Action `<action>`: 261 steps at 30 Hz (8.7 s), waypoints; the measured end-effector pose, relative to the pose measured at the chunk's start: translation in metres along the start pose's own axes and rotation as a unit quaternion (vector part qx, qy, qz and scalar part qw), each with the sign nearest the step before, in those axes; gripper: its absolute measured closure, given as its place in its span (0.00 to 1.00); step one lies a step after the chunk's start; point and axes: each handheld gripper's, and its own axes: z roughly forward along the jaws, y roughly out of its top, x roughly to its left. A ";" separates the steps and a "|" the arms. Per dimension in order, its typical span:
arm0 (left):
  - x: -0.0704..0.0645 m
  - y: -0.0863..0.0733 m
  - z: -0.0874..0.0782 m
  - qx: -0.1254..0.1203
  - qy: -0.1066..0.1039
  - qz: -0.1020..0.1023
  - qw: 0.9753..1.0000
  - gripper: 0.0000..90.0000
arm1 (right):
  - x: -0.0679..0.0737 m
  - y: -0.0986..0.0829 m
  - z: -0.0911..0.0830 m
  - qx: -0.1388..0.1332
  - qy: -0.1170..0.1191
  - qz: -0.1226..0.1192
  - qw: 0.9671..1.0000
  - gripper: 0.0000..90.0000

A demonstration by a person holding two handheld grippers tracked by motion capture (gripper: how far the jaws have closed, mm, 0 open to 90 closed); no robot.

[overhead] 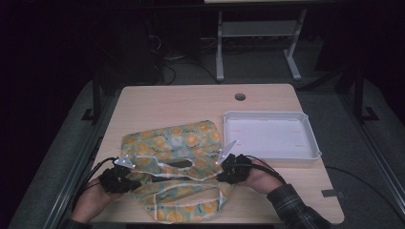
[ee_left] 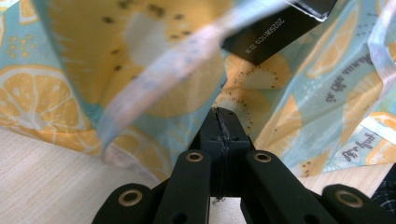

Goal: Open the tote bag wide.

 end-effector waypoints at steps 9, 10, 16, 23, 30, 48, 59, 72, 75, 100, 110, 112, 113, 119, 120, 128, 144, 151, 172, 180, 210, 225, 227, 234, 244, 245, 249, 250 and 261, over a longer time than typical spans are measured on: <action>0.000 0.000 0.000 -0.003 -0.005 -0.001 1.000 1.00 | 0.016 0.016 -0.024 -0.042 0.034 -0.026 0.998 0.84; -0.001 0.001 0.000 -0.002 -0.006 -0.001 1.000 1.00 | 0.019 0.018 -0.026 -0.045 0.039 -0.029 0.998 0.83; -0.001 0.001 -0.001 0.001 -0.007 0.002 1.000 1.00 | 0.033 0.036 -0.037 -0.070 0.061 -0.054 0.994 0.80; -0.002 0.001 -0.001 0.000 -0.007 0.002 1.000 1.00 | 0.042 0.052 -0.062 -0.098 0.051 -0.082 0.990 0.78; -0.003 0.002 0.000 0.000 -0.008 0.000 1.000 1.00 | 0.033 0.062 -0.066 -0.114 0.027 -0.076 0.990 0.74; -0.002 0.001 -0.001 -0.001 -0.010 0.001 1.000 1.00 | 0.021 0.080 -0.015 -0.065 0.005 -0.071 0.995 0.95; -0.002 0.001 0.000 -0.001 -0.009 0.002 1.000 1.00 | 0.007 0.080 -0.017 -0.082 -0.005 -0.061 0.995 0.99; -0.002 0.001 0.000 -0.001 -0.008 0.006 1.000 1.00 | -0.020 0.080 -0.021 -0.105 -0.041 -0.029 0.993 0.99; -0.001 0.001 0.000 0.001 -0.009 0.008 1.000 1.00 | -0.026 0.076 -0.022 -0.108 -0.051 -0.013 0.993 0.99; 0.005 0.000 -0.002 0.015 0.020 0.010 1.000 1.00 | -0.062 0.041 0.014 -0.048 -0.096 0.051 0.993 0.99; 0.017 0.004 0.001 0.034 0.074 0.017 0.997 1.00 | -0.055 0.041 0.025 -0.016 -0.082 0.040 0.996 0.99; 0.020 0.006 0.001 0.039 0.089 0.020 0.995 1.00 | -0.051 0.041 0.026 -0.012 -0.074 0.032 0.997 0.99; 0.023 0.007 0.001 0.041 0.097 0.022 0.994 1.00 | -0.049 0.040 0.027 -0.015 -0.071 0.031 0.997 0.99; 0.035 0.011 0.002 0.036 0.117 0.014 0.992 1.00 | -0.035 0.035 0.032 -0.002 -0.053 0.017 0.998 0.99; 0.035 0.012 0.003 0.033 0.116 0.012 0.993 1.00 | -0.033 0.035 0.033 0.003 -0.050 0.015 0.999 0.99; 0.039 0.006 -0.004 -0.009 0.077 -0.009 0.997 0.97 | -0.036 0.032 0.027 -0.017 -0.044 0.032 0.998 0.81; 0.019 0.013 -0.035 -0.104 0.050 0.005 0.993 0.74 | -0.032 0.041 -0.030 -0.116 -0.052 0.069 0.990 0.44; 0.006 0.020 -0.054 -0.147 0.031 0.021 0.988 0.69 | -0.018 0.046 -0.049 -0.139 -0.051 0.050 0.988 0.47; -0.050 0.013 -0.029 -0.096 -0.033 0.076 0.992 0.89 | 0.008 0.032 -0.025 -0.083 -0.046 0.017 0.995 0.88; -0.052 0.007 -0.011 -0.055 -0.042 0.083 0.994 0.91 | 0.000 0.025 -0.007 -0.059 -0.046 0.027 0.997 0.96; -0.077 0.081 -0.012 -0.109 -0.067 0.137 0.982 0.83 | -0.009 0.018 0.023 -0.004 -0.041 0.024 0.999 0.99; -0.093 0.101 0.016 -0.082 -0.111 0.147 0.979 0.80 | -0.008 0.018 0.026 0.001 -0.038 0.018 0.999 1.00; -0.094 0.101 0.017 -0.076 -0.112 0.150 0.979 0.83 | -0.008 0.018 0.026 0.002 -0.038 0.018 0.999 0.99; -0.097 0.100 0.023 -0.054 -0.113 0.164 0.979 1.00 | -0.009 0.018 0.026 0.004 -0.037 0.016 0.999 0.99; -0.110 0.097 0.036 -0.033 -0.120 0.180 0.976 1.00 | -0.008 0.018 0.029 0.012 -0.036 0.014 0.999 0.99; -0.111 0.097 0.038 -0.029 -0.119 0.182 0.976 1.00 | -0.008 0.018 0.029 0.012 -0.035 0.014 0.999 0.99; -0.113 0.094 0.045 -0.013 -0.114 0.191 0.975 1.00 | -0.008 0.018 0.029 0.013 -0.036 0.013 0.999 0.99; -0.114 0.094 0.046 -0.006 -0.112 0.193 0.975 1.00 | -0.008 0.018 0.029 0.013 -0.037 0.012 0.999 0.99; -0.108 0.079 0.057 0.031 -0.099 0.193 0.976 1.00 | -0.009 0.017 0.029 0.013 -0.037 0.009 0.999 1.00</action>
